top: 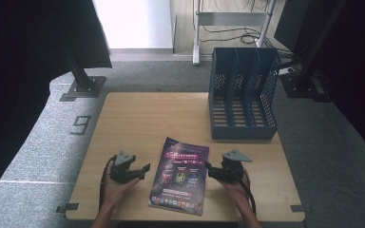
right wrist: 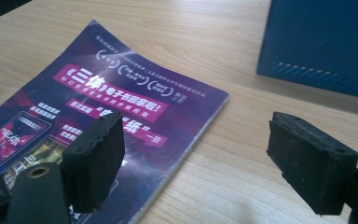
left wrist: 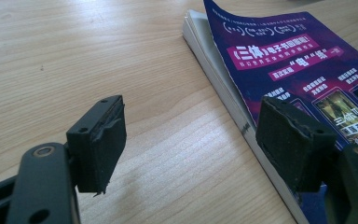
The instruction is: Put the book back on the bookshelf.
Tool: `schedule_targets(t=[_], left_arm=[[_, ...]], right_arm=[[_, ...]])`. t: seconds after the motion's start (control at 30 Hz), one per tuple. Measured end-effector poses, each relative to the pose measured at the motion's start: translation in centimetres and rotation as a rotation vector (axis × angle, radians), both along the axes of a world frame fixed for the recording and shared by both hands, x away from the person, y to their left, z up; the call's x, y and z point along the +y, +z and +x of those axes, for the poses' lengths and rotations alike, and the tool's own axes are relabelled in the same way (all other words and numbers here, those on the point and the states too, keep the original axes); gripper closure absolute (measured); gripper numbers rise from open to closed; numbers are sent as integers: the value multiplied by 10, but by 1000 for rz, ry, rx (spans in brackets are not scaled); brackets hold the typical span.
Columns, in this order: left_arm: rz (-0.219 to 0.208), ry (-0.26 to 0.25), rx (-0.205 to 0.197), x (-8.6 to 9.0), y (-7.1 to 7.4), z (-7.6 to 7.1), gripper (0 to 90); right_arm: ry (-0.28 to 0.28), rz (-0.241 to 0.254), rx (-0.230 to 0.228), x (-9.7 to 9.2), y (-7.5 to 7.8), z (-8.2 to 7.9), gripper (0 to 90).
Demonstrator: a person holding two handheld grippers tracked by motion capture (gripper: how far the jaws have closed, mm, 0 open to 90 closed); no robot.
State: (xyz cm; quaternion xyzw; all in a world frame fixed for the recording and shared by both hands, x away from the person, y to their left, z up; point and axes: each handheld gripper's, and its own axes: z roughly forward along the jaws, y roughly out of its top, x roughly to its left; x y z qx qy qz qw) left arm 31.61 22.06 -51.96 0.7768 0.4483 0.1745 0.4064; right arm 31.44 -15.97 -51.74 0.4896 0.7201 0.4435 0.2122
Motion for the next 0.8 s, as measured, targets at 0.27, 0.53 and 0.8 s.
schedule_targets(t=[0.27, 0.53, 0.8], left_arm=[[11, 0, 11, -2, -4, 1, 245], [0, 7, 15, 1, -3, 0, 245], [-30, 24, 3, 10, 2, -2, 245]], right_arm=[[21, -3, 0, 8, 1, 2, 183], [48, -12, 3, 25, 2, 8, 182], [57, -21, 20, 43, 0, 20, 181]])
